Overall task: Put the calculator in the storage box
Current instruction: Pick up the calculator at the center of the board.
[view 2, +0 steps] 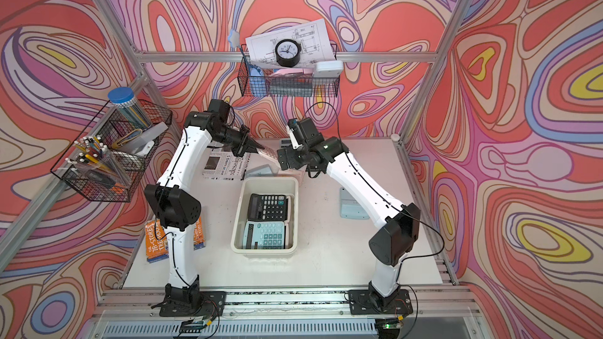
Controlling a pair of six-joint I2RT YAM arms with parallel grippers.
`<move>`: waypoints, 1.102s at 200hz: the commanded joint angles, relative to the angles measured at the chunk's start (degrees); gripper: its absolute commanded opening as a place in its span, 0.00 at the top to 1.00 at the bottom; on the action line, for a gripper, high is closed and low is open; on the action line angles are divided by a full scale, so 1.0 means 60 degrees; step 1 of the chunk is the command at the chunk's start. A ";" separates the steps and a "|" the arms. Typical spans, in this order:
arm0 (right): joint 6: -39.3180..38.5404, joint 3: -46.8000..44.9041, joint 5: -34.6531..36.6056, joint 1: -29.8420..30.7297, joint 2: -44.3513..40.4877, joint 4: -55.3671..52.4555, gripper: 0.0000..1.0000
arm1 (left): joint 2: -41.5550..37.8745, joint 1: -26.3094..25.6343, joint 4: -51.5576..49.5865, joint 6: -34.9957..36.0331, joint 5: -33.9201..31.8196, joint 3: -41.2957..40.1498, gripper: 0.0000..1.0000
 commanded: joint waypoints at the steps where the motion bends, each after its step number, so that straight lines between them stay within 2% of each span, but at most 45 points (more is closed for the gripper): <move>1: 0.1437 0.0037 -0.2399 -0.0726 0.0382 -0.0385 0.02 | -0.0993 0.0008 0.0474 0.1333 -0.0164 -0.0693 1.00; 26: 0.1894 -0.0078 -0.4263 -0.1262 0.0676 -0.0227 0.04 | -0.1597 0.0037 0.0590 0.2016 -0.0627 -0.1628 1.00; 47: 0.2578 -0.0542 -0.5707 -0.1666 0.0770 0.0307 0.11 | -0.1946 0.0044 0.1019 0.2120 -0.0551 -0.2130 1.00; 93: 0.4050 -0.1355 -0.8075 -0.2244 0.1085 0.1839 0.20 | -0.3510 0.0037 0.4734 0.0855 0.0674 -0.5446 1.00; 102: 0.4258 -0.1417 -0.8412 -0.2274 0.1202 0.2012 0.24 | -0.3732 0.0037 0.5697 0.0403 0.0979 -0.6071 1.00; 125: 0.4392 -0.1474 -0.8546 -0.2305 0.1354 0.1964 0.32 | -0.4036 0.0046 0.7762 -0.0682 0.1639 -0.7033 1.00; 141: 0.4515 -0.1516 -0.8641 -0.2332 0.1400 0.2042 0.37 | -0.4088 0.0041 0.8443 -0.1056 0.1883 -0.7277 1.00; 170: 0.5016 -0.1774 -0.8859 -0.2375 0.1347 0.2686 0.50 | -0.4125 0.0037 0.8644 -0.1054 0.2150 -0.7478 1.00; 220: 0.5590 -0.2240 -0.8874 -0.2485 0.1120 0.3476 0.56 | -0.4149 0.0066 0.8558 -0.0815 0.2323 -0.7652 1.00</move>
